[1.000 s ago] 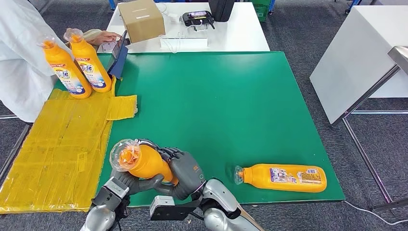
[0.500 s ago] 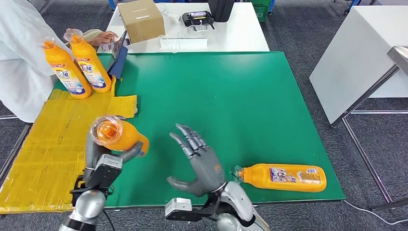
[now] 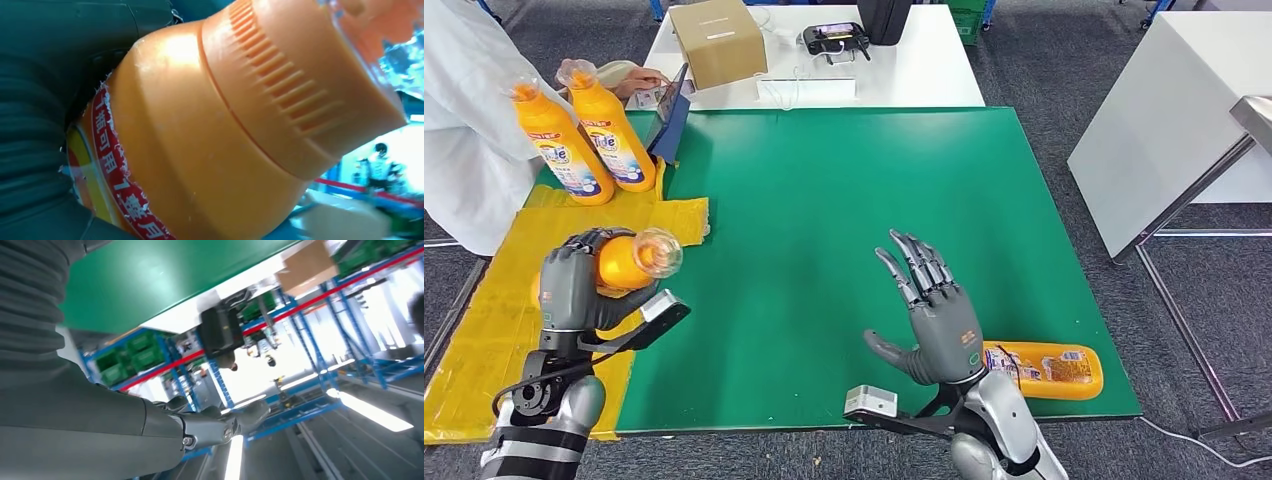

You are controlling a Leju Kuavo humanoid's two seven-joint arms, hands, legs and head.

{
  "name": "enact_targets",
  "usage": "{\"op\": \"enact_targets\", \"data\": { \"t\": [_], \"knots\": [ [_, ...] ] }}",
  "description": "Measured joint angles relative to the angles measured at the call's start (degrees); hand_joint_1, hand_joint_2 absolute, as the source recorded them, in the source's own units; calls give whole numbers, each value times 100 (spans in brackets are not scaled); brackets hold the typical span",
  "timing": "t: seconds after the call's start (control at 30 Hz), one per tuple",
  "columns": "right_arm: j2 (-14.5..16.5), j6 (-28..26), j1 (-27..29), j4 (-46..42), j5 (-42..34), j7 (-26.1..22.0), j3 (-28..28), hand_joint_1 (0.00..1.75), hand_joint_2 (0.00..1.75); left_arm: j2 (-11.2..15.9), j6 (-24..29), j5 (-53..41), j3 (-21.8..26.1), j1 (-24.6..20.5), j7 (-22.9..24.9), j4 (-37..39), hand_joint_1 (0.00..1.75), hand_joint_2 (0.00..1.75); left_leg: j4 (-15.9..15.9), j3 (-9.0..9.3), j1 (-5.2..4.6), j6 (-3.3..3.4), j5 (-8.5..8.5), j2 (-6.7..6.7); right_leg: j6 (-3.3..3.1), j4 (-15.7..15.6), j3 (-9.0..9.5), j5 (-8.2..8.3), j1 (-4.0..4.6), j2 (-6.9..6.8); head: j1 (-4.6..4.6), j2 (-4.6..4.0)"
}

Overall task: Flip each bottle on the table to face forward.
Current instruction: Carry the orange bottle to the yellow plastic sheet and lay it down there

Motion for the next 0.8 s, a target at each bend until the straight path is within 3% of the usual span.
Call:
{"op": "enact_targets", "data": {
  "t": [0.07,0.13,0.2,0.27,0.3,0.4,0.43,0.53,0.67,0.8],
  "knots": [
    [-85,10,47,-44,95,52,-107,0,175,72,181,-734,-27,-27,447,283,175,175,0,0,-1,0,0,0,0,0,-2,0,-1,1,1,0],
    [-179,104,90,-79,288,168,-209,0,175,233,271,-1074,-262,-90,1226,602,175,175,1,1,-1,0,0,1,0,-1,-5,1,-1,1,0,0],
    [-338,393,108,-90,611,409,-278,0,175,491,246,-1156,-793,-235,2145,992,175,175,1,1,-1,0,0,0,1,-1,-4,1,-1,0,-2,0],
    [-580,779,104,-68,891,644,-309,0,175,706,231,-1182,-1389,-420,2553,1492,175,175,1,1,-1,1,1,-5,1,-1,4,1,-1,-4,-3,0],
    [-725,958,97,-43,962,710,-314,0,175,761,257,-1189,-1587,-493,2493,1760,149,175,1,1,-1,1,2,-8,1,-1,6,1,-2,-5,-2,0],
    [-1232,1501,53,76,968,761,-298,0,175,749,418,-1129,-1757,-635,1785,2549,18,175,1,0,-7,3,1,-6,5,-1,6,5,-8,-4,1,0],
    [-1420,1683,33,114,918,753,-285,0,175,717,471,-1063,-1741,-697,1540,2779,0,175,2,0,-12,4,1,-6,6,-1,6,6,-13,-4,-1,0],
    [-1984,2102,-15,196,679,748,-246,0,175,576,553,-667,-1552,-933,932,3333,0,175,2,4,-22,6,0,-12,10,-2,14,5,-24,-12,-3,0],
    [-2525,2319,17,218,554,970,-248,0,0,305,577,197,-1056,-1254,116,4015,0,175,0,31,-21,12,-9,-17,11,-3,42,2,-23,-15,-3,0],
    [-2771,2328,212,215,583,1132,-315,0,0,66,456,1291,-538,-1430,-743,4417,0,175,-2,69,-18,11,-19,-12,13,-2,74,-4,-21,-11,-4,0]
  ]
}}
